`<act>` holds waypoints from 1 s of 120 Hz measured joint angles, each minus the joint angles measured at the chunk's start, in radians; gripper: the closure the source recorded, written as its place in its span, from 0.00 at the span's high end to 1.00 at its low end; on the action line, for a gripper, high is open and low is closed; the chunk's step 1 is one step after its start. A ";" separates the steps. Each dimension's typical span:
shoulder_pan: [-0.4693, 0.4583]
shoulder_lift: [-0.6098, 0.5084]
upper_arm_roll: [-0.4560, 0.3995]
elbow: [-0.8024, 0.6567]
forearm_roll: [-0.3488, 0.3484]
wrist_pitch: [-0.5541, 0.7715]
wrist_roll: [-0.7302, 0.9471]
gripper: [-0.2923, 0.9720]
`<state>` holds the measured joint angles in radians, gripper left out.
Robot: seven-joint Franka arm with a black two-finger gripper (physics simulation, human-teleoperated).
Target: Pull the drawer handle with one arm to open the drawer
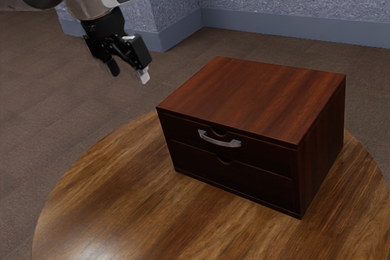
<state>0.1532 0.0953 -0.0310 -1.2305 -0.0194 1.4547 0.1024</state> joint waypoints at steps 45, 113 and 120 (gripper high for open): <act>-0.007 0.016 0.015 -0.031 -0.091 -0.025 -0.106 0.75; -0.051 0.002 -0.064 -0.068 -0.044 -0.025 -1.285 0.74; -0.053 0.002 -0.061 -0.094 -0.031 0.010 -1.365 0.74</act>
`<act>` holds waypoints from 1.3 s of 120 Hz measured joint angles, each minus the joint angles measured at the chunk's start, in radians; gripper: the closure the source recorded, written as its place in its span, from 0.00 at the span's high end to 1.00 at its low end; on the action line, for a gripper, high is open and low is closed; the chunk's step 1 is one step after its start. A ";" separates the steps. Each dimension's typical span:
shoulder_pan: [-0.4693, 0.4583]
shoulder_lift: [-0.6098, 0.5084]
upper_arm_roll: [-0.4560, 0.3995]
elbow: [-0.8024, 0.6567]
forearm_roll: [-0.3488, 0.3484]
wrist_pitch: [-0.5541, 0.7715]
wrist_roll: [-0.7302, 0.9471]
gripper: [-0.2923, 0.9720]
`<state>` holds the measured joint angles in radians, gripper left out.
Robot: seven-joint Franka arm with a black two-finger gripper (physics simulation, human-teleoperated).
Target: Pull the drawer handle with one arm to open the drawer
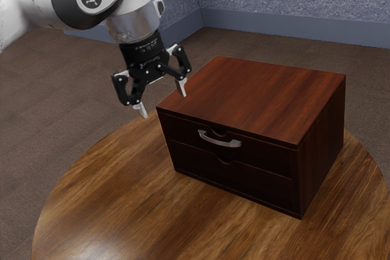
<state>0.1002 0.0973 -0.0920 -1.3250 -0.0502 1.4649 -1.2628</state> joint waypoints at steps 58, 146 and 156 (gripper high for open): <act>-0.029 -0.160 -0.076 -0.298 0.092 0.256 -0.417 0.72; -0.037 -0.167 -0.097 -0.382 0.097 0.435 -0.631 0.69; -0.028 -0.205 -0.097 -0.435 0.098 0.456 -0.642 0.69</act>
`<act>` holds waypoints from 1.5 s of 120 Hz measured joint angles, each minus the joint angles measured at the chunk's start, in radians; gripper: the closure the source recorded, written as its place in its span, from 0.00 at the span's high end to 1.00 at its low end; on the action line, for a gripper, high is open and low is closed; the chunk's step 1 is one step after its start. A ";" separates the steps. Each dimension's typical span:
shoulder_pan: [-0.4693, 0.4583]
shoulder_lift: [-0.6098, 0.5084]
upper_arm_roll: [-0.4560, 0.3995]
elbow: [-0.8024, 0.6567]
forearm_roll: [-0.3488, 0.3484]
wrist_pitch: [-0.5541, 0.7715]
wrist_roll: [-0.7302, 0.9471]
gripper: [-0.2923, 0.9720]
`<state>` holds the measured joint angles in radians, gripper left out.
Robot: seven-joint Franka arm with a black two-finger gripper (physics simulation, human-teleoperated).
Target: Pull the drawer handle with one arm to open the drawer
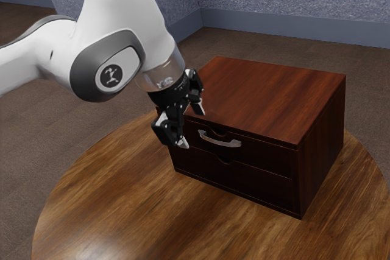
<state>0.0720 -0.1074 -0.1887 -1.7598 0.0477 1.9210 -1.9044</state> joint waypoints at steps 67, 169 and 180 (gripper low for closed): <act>-0.005 -0.073 -0.001 -0.141 0.008 0.189 -0.025 0.64; -0.008 -0.026 -0.003 -0.143 0.012 0.230 -0.034 0.48; -0.008 -0.025 -0.003 -0.143 0.012 0.230 -0.032 0.46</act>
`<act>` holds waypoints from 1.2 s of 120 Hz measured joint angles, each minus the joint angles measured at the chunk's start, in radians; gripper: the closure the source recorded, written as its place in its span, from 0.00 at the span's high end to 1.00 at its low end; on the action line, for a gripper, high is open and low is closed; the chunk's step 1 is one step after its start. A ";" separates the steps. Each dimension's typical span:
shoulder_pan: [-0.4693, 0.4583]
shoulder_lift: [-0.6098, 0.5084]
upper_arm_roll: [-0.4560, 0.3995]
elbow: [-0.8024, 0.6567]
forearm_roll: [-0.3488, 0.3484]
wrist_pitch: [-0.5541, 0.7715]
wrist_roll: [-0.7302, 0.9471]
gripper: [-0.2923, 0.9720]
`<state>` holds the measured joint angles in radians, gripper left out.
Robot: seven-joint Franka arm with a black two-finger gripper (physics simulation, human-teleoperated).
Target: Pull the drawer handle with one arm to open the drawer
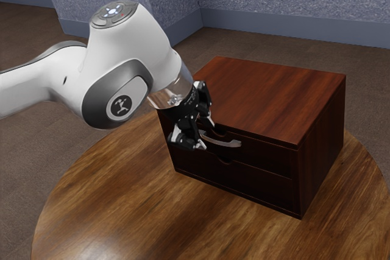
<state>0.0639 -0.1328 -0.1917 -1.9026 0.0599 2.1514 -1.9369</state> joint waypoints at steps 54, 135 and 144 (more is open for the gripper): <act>0.002 0.021 0.000 -0.002 0.000 0.002 0.005 0.42; 0.003 0.038 0.000 -0.009 0.000 0.007 0.008 0.41; 0.003 0.038 0.000 -0.014 0.000 0.006 0.008 0.41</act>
<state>0.0667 -0.0946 -0.1916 -1.9162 0.0596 2.1576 -1.9288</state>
